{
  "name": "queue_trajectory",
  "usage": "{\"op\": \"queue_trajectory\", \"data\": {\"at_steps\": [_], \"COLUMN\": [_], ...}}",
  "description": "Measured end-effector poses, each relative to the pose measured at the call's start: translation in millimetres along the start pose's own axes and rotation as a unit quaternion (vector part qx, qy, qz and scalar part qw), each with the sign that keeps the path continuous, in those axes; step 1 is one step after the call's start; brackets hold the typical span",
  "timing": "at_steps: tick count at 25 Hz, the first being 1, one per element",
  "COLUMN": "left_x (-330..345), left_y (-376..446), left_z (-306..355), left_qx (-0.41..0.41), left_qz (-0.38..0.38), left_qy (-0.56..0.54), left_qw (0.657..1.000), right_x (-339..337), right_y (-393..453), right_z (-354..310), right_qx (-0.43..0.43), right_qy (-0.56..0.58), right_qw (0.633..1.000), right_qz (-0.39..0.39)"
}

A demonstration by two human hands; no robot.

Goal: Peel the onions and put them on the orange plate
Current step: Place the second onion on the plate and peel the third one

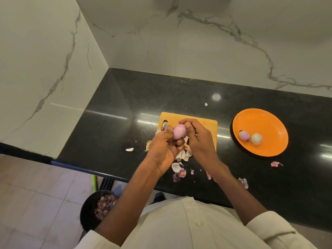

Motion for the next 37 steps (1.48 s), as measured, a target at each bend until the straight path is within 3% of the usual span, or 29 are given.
{"op": "queue_trajectory", "data": {"at_steps": [6,8,10,13,15,18,23,27,29,32,37], "left_x": [-13.1,-13.8,-10.3,-5.4,-3.9,-6.5,-5.7,-1.3,-2.3,3.6,5.7], "left_y": [5.7,6.5,5.6,3.6,3.1,1.8,-2.0,-4.9,-5.2,-7.8,-6.0], "left_z": [5.3,9.6,16.6,23.6,25.2,27.0,26.7,32.3,34.6,32.6,24.9], "left_qx": [0.036,0.069,0.119,0.171,0.188,0.207,0.205,0.193,0.189,0.195,0.196], "left_qz": [0.031,0.032,0.027,0.007,-0.013,-0.017,-0.018,-0.030,-0.029,-0.061,-0.104], "left_qy": [0.127,0.225,0.283,0.295,0.323,0.359,0.346,0.346,0.352,0.372,0.393], "left_qw": [0.991,0.971,0.951,0.940,0.928,0.910,0.915,0.918,0.916,0.906,0.893], "right_x": [-3.1,-3.7,-1.8,3.9,6.2,9.7,-3.6,-4.7,-8.9,-18.4,-23.8], "right_y": [-3.6,-3.8,-3.3,1.0,2.5,0.4,2.4,-6.7,-4.9,-1.1,-1.9], "right_z": [-5.0,-15.1,-17.9,-11.4,-10.2,-11.9,-16.8,-31.4,-33.3,-27.9,-14.8], "right_qx": [0.009,-0.026,-0.009,0.098,0.108,0.096,0.103,-0.002,-0.018,-0.014,0.024], "right_qy": [0.030,-0.003,0.002,0.113,0.104,0.090,0.161,0.045,0.065,0.114,0.101], "right_qw": [0.997,0.997,0.997,0.986,0.985,0.987,0.976,0.987,0.985,0.984,0.992], "right_qz": [-0.075,-0.079,-0.072,-0.079,-0.083,-0.093,-0.101,-0.151,-0.158,-0.136,-0.070]}}
Point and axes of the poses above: each hand's wrist, its own y-axis towards the middle knuckle, its own x-axis out of the palm, z = x × y, the point moved 9 cm from there along y, towards the middle knuckle, and after that the axes turned 3 degrees about x, right-handed, at the moved point
